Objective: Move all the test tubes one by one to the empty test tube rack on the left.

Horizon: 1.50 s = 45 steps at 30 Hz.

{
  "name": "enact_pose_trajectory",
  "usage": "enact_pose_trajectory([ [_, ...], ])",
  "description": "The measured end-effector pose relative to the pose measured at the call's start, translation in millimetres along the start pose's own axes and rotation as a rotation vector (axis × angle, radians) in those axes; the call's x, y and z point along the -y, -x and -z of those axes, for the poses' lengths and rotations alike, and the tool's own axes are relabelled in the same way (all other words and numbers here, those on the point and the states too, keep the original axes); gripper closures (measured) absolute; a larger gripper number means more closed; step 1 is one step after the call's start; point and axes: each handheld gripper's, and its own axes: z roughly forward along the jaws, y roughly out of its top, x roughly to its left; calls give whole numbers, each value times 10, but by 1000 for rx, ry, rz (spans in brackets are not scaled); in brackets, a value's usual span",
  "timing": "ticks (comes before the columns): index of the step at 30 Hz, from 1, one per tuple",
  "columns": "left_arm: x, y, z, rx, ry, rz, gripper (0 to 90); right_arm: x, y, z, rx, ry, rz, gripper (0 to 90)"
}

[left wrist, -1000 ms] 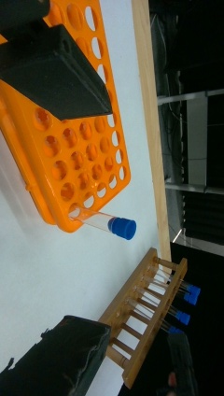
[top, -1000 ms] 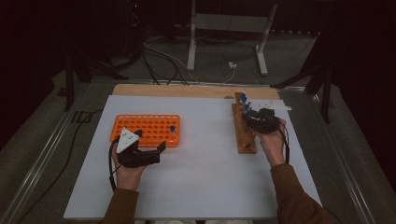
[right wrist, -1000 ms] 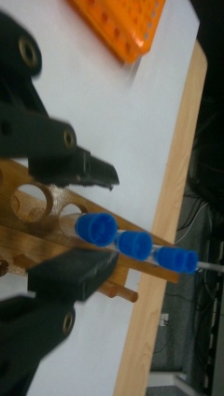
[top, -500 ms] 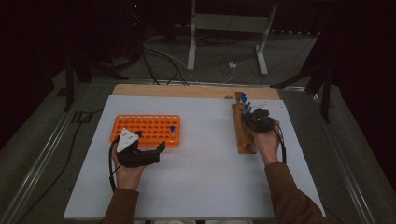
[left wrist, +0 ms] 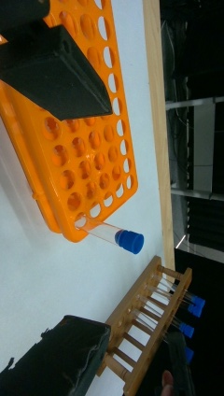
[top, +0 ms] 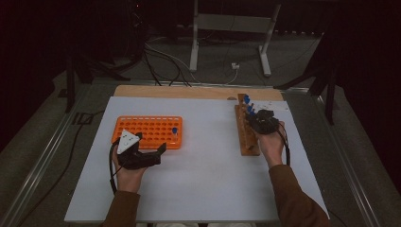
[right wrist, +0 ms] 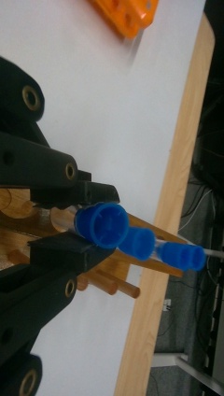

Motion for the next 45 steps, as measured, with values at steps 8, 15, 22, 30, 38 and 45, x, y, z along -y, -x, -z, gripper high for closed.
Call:
enact_pose_trajectory([
  [8, 2, 0, -1, -2, -3, -3, 9, -127, -5, 189, -4, 38, 23, 767],
  [15, 1, 6, -3, 1, -2, -4, 9, -249, -6, 356, -4, 67, 49, 767],
  [22, -3, 11, 0, 3, -1, -5, 9, -353, -70, 509, -16, 109, 80, 767],
  [30, -11, 43, -4, 17, 1, -16, 9, -394, -271, 617, -85, 116, 126, 767],
  [38, -33, 104, -9, 30, 3, -46, 15, -324, -517, 614, -180, 81, 145, 767],
  [45, -54, 161, -13, 44, 11, -56, 15, -270, -665, 611, -241, 62, 145, 767],
])
